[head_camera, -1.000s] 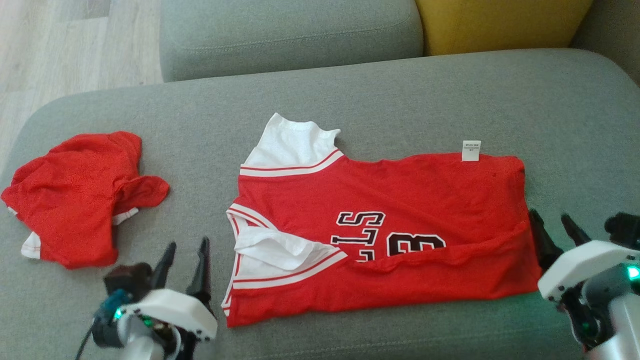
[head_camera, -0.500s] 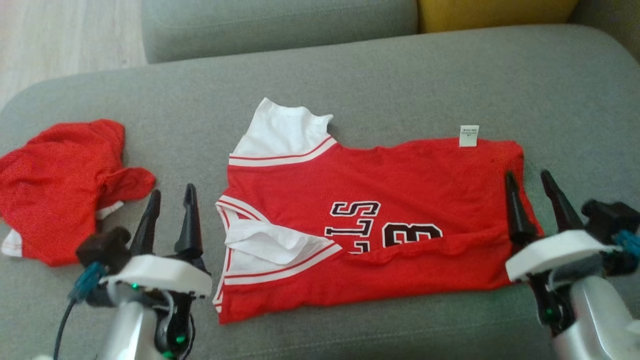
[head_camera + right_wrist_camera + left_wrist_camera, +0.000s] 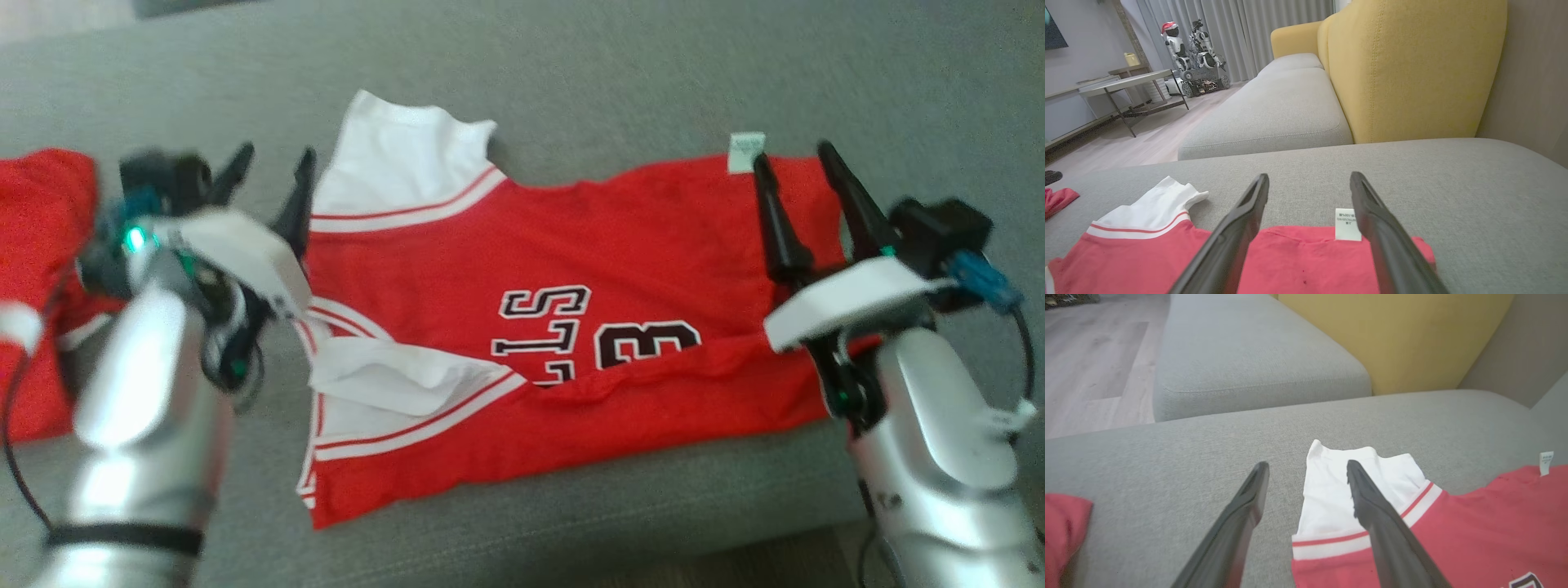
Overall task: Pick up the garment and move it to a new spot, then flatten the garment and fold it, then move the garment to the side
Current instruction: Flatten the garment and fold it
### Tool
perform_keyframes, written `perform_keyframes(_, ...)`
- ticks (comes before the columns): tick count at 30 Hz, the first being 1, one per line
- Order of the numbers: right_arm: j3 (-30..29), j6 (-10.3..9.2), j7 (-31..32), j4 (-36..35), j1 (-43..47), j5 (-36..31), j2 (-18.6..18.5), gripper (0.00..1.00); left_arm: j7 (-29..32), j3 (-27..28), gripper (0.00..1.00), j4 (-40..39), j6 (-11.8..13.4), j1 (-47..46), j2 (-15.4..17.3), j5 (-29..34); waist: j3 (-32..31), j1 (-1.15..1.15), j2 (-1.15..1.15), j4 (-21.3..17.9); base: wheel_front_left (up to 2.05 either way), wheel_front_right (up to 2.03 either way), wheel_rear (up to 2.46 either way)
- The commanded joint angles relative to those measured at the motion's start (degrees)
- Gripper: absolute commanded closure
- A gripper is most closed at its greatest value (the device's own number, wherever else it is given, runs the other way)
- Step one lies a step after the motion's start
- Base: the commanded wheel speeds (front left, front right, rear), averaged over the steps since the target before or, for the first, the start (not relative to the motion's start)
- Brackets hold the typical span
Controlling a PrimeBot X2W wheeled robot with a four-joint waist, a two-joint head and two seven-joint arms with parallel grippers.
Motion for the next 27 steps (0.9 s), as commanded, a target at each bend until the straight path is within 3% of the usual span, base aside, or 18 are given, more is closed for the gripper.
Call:
perform_keyframes(1, 1.8, -0.05, -0.1, -1.4, -2.8, -0.3, 0.9, 0.00, 1.3, 0.7, 0.00, -0.4, -0.3, -4.7, 3.0, 0.4, 3.0, 0.00, 0.00, -2.8, 0.00, 0.00, 0.00)
perform_keyframes(10, 4.8, -0.05, -0.9, -0.1, -8.0, -0.2, 2.3, 0.00, 6.6, -5.5, 0.00, 10.1, -0.9, -17.2, 8.0, 1.2, 9.0, 0.00, 0.00, -7.8, 0.00, 0.00, 0.00)
perform_keyframes(18, 5.4, -0.05, -2.2, 0.7, -9.0, -0.1, 2.8, 0.00, 5.5, -9.6, 0.00, 17.7, -0.9, -23.5, 9.6, 0.8, 11.9, 0.00, 0.00, -10.4, 0.00, 0.00, 0.00)
perform_keyframes(27, 4.9, -0.05, -2.7, 0.9, -9.5, -0.4, 3.2, 0.00, 3.1, -11.9, 0.00, 24.3, -0.9, -27.9, 10.1, 0.2, 13.1, 0.00, 0.00, -10.7, 0.00, 0.00, 0.00)
